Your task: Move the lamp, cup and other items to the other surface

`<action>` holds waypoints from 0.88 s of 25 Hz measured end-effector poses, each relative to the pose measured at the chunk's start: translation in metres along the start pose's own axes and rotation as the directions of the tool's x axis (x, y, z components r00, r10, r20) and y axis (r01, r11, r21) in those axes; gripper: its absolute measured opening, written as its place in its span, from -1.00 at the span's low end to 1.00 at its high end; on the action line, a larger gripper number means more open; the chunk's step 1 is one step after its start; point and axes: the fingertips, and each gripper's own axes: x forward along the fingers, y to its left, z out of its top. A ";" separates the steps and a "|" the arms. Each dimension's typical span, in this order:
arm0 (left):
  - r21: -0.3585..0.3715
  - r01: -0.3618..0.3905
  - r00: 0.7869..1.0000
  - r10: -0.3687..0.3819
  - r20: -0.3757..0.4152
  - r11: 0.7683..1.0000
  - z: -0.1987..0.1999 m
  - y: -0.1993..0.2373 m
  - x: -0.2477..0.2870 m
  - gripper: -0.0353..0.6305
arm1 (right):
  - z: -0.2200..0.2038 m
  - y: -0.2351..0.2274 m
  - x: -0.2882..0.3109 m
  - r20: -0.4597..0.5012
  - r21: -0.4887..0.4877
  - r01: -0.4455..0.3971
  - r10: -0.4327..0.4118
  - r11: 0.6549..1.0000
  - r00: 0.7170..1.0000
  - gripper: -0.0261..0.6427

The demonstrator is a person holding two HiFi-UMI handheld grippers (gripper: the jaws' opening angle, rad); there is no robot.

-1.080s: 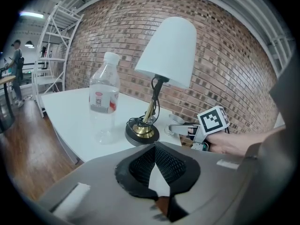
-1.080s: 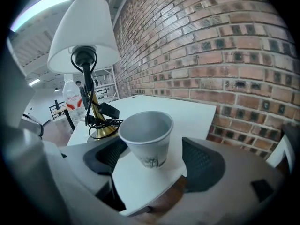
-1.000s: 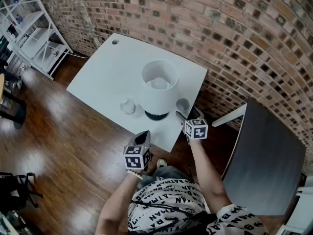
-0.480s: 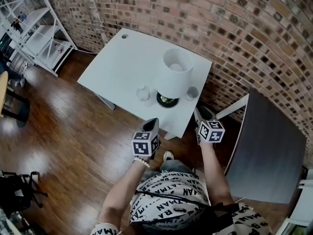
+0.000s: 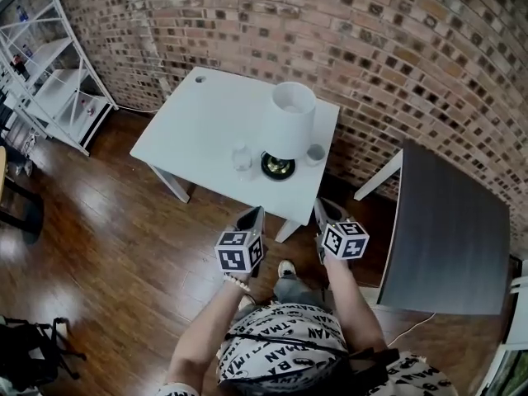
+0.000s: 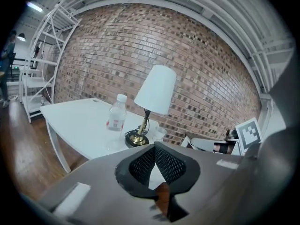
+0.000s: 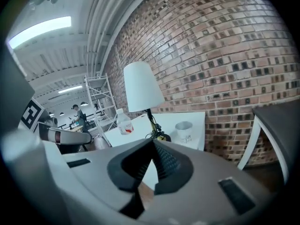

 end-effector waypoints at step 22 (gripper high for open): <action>0.039 0.111 0.994 -0.111 -0.004 0.993 -0.020 -0.064 -0.034 -0.89 | -0.004 0.030 -0.081 0.020 -0.073 0.085 -0.084 0.994 0.996 -0.89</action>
